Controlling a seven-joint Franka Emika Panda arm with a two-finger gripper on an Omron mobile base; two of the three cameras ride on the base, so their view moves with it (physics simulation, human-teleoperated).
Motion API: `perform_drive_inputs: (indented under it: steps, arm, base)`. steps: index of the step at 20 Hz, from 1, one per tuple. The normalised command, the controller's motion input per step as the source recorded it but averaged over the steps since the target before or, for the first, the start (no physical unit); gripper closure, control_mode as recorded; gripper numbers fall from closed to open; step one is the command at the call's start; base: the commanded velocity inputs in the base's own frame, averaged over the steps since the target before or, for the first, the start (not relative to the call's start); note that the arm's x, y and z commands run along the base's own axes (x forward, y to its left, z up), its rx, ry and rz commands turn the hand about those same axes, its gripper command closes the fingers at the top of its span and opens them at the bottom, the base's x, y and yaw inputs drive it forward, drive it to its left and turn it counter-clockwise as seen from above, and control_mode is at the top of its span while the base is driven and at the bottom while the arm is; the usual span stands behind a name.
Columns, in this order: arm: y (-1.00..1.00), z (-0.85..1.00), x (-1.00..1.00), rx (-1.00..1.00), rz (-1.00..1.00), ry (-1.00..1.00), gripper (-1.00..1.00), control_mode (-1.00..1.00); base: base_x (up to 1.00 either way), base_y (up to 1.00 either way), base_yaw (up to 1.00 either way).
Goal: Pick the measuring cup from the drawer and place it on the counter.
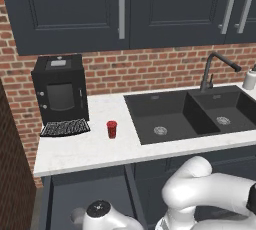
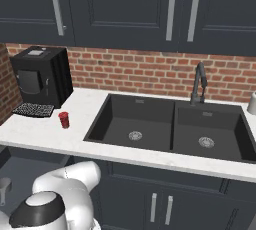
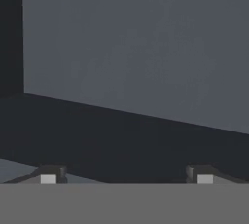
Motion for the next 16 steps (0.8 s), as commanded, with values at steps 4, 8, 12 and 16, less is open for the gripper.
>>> perform_drive_inputs:
  steps: [4, 8, 12, 16]
  arm:
    - [0.00, 0.03, 0.09, 0.00, 0.01, 0.00, -1.00, -1.00]
    - [-0.01, 0.24, 0.66, 0.04, 0.06, 0.00, -1.00, -1.00]
    - [0.00, 0.28, 1.00, 0.05, 0.06, 0.00, -1.00, -1.00]
    - [0.00, 0.10, 1.00, -0.03, 0.08, 0.03, -1.00, -1.00]
  base:
    - [0.00, 0.00, 0.00]
    - [0.00, 0.00, 0.00]
    - [0.00, 0.00, 0.00]
    - [0.00, 0.00, 0.00]
